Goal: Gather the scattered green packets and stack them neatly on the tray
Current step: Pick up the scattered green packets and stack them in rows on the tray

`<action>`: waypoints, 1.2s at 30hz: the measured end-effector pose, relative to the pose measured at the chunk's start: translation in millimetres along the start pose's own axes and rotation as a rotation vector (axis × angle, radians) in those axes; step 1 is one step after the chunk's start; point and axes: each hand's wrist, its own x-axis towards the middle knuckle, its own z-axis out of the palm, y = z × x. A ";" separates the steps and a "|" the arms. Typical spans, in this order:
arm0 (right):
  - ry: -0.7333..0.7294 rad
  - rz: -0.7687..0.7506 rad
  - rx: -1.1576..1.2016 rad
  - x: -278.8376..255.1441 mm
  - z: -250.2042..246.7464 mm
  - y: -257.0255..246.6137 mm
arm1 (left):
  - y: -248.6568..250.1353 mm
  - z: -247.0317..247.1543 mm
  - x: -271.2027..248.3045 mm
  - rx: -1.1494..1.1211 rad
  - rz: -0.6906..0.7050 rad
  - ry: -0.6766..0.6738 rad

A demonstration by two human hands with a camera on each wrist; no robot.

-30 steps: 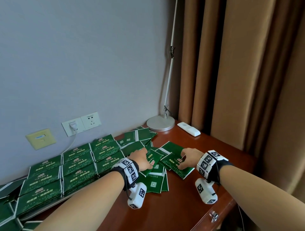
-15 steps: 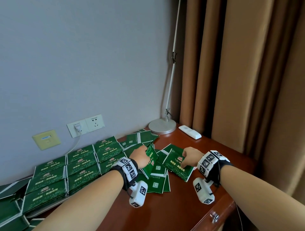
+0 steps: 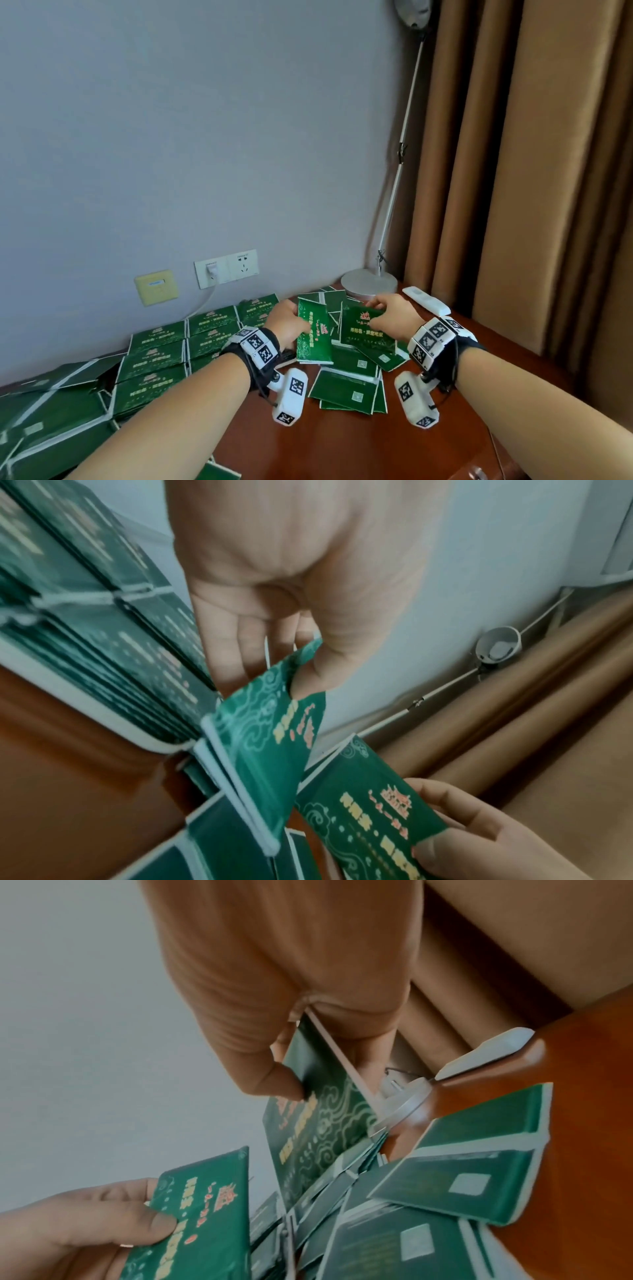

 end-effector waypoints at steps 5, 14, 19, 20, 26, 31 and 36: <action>-0.070 -0.052 0.071 16.2 29.3 -42.0 | -24.7 -50.7 -6.9 -0.217 -0.076 0.053; -0.013 -0.099 0.248 62.5 84.6 -100.9 | -70.7 -143.1 2.6 -0.372 -0.172 0.242; -0.125 -0.057 0.385 90.7 115.8 -124.7 | -105.4 -181.7 16.2 -0.417 -0.211 0.392; -0.134 -0.047 0.399 97.0 121.5 -127.4 | -110.8 -187.1 18.1 -0.438 -0.216 0.408; -0.127 0.000 0.440 143.5 154.4 -140.4 | -141.9 -219.5 36.1 -0.566 -0.230 0.501; -0.134 0.065 0.492 180.2 173.6 -142.3 | -170.1 -241.7 58.8 -0.647 -0.264 0.578; -0.121 0.097 0.462 210.0 189.0 -136.0 | -192.5 -247.7 80.1 -0.643 -0.275 0.599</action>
